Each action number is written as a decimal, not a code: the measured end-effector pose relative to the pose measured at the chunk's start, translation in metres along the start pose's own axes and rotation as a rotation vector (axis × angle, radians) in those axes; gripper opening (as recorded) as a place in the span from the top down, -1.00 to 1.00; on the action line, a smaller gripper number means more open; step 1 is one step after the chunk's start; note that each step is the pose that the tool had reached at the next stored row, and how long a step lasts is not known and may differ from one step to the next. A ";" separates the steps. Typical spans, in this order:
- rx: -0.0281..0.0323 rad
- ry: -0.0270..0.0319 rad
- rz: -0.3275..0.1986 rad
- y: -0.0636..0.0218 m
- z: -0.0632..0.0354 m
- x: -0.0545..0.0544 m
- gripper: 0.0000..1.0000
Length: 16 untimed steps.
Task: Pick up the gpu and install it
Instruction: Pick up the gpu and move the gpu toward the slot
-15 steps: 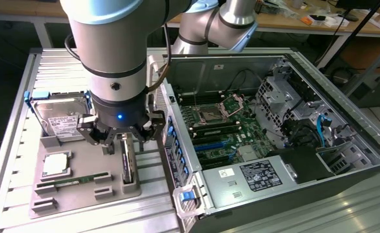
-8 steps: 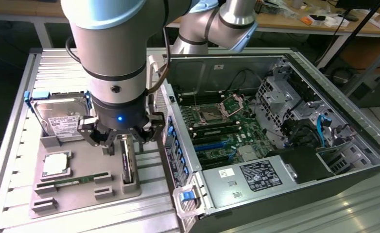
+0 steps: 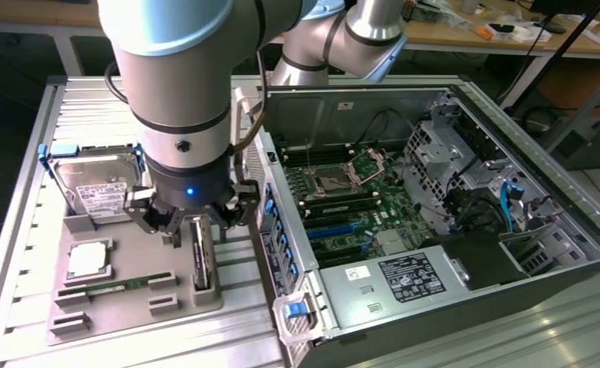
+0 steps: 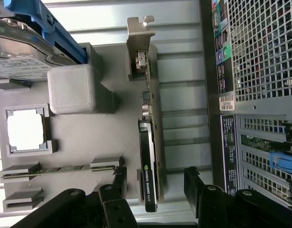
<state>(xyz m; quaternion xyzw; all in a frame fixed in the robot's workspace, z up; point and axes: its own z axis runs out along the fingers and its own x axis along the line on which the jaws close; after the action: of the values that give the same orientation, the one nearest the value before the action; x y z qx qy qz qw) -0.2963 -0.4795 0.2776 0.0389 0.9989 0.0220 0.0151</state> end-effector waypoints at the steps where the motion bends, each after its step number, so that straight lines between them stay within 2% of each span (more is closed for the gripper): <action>1: 0.0000 0.0000 0.000 0.0000 0.0009 0.000 -0.20; 16: -0.0001 0.0000 0.000 0.0022 0.0172 0.001 -0.20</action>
<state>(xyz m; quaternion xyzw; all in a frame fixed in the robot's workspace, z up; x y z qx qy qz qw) -0.2963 -0.4765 0.2604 0.0389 0.9989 0.0221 0.0151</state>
